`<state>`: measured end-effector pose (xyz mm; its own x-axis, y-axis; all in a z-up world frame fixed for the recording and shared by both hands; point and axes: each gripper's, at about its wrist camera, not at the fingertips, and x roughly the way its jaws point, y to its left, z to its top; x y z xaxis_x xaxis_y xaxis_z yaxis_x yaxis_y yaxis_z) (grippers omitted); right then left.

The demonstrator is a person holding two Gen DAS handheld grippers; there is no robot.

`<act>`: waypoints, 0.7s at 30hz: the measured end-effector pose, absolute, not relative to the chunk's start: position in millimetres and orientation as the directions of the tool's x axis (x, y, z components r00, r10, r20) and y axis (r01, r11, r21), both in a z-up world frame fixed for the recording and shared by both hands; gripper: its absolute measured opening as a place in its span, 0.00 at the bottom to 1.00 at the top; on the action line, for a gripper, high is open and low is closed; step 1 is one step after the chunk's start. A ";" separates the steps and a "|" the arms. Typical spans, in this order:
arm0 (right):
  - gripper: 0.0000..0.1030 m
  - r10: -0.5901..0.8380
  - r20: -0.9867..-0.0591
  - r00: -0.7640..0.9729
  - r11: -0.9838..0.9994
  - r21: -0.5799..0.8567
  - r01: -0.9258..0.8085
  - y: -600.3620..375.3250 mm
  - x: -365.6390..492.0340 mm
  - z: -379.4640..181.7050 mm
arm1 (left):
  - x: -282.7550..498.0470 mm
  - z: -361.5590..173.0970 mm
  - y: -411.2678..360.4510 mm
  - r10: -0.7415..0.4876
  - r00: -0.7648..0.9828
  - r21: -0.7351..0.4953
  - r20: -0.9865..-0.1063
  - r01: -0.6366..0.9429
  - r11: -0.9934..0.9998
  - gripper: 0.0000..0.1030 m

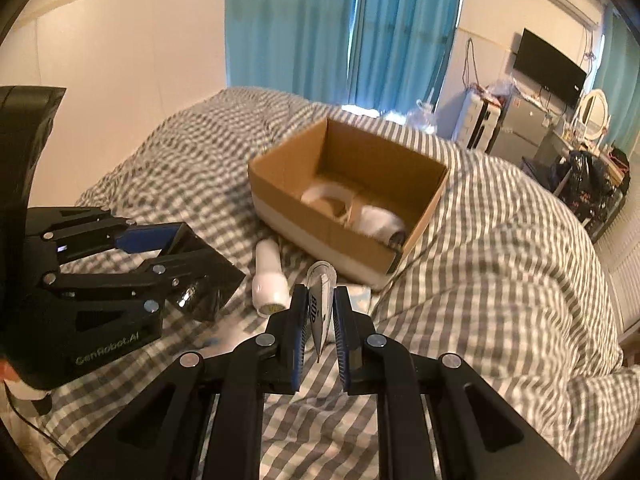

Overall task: Organize objects
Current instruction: 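Lower the black cup and white tube into the box and release both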

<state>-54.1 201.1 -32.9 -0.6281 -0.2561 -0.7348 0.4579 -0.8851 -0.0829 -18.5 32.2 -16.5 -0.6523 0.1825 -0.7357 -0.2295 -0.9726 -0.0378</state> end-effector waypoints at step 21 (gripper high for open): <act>0.12 -0.264 -0.668 -0.696 -0.895 -0.100 0.435 187.7 -192.9 17.5 | -182.2 24.6 31.1 0.142 -0.722 0.000 -0.677 -0.194 -0.981 0.28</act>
